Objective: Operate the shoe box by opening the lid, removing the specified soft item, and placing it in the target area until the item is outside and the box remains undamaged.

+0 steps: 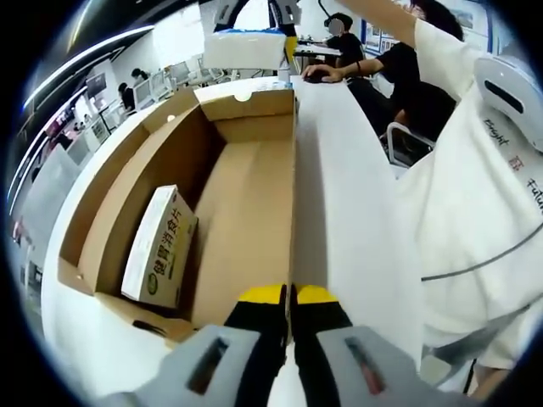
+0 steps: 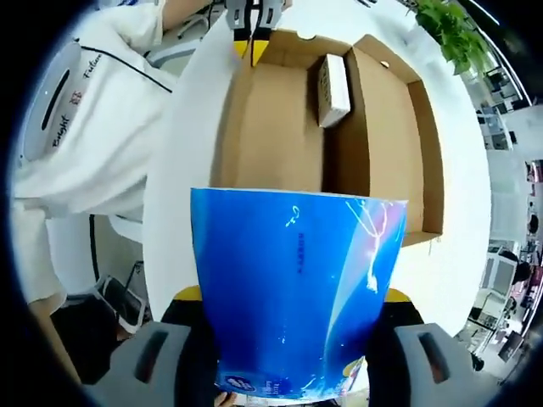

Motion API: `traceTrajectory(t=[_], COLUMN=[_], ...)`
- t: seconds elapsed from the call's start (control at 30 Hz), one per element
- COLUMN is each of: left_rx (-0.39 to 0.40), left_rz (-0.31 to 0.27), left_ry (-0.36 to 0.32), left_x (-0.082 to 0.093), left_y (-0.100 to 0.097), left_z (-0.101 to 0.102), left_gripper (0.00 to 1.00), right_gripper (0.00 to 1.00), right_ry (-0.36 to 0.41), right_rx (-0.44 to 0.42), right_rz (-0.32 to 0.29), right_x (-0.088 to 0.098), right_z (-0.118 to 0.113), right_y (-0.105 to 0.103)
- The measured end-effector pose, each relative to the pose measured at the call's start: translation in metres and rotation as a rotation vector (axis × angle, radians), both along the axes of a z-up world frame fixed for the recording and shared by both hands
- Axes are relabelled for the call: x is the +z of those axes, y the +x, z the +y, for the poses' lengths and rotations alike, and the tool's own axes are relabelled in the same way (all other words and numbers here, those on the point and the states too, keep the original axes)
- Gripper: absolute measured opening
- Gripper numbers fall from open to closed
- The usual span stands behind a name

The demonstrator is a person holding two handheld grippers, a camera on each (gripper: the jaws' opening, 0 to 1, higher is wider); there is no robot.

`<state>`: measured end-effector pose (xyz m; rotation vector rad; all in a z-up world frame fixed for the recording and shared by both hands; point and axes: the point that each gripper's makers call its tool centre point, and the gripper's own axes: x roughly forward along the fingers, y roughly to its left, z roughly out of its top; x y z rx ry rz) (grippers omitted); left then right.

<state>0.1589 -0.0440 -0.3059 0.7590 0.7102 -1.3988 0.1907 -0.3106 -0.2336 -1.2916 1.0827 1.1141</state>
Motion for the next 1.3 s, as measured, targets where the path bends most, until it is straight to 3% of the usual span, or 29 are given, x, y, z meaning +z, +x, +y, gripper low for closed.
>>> traceTrajectory(t=[0.3,0.43,0.6,0.77,0.93,1.03,1.17,1.3], left_rx=[0.002,0.001,0.001,0.000,0.000,0.002,0.003,0.004], left_rz=[0.005,0.005,0.000,0.004,0.002,-0.002,-0.003,-0.004], left_ry=[0.000,0.000,-0.004,-0.004,-0.003,-0.005,-0.004,-0.006], left_x=[0.000,0.000,0.001,0.001,0.001,0.001,0.001,0.001], left_y=[0.000,0.000,0.000,0.000,0.000,0.000,0.000,0.000], left_z=[0.000,0.000,0.001,0.001,0.001,0.001,0.001,0.001], left_gripper=[0.01,0.01,0.01,0.01,0.01,0.02,0.02,0.02], right_gripper=[0.70,0.70,0.70,0.70,0.69,0.69,0.69,0.69], right_ry=[0.021,0.005,-0.013,-0.012,-0.015,0.025,0.007,0.021], right_rx=[0.028,-0.063,0.029,0.020,0.010,-0.006,-0.024,-0.043], right_rz=[-0.053,-0.044,-0.008,-0.007,-0.019,-0.011,-0.020,-0.027], right_x=[0.011,0.012,0.003,0.004,0.008,0.014,0.019,0.023], right_z=[0.001,0.005,0.030,0.031,0.023,0.013,-0.010,-0.016], right_y=[0.009,0.013,0.013,0.016,0.013,0.006,0.006,0.001])
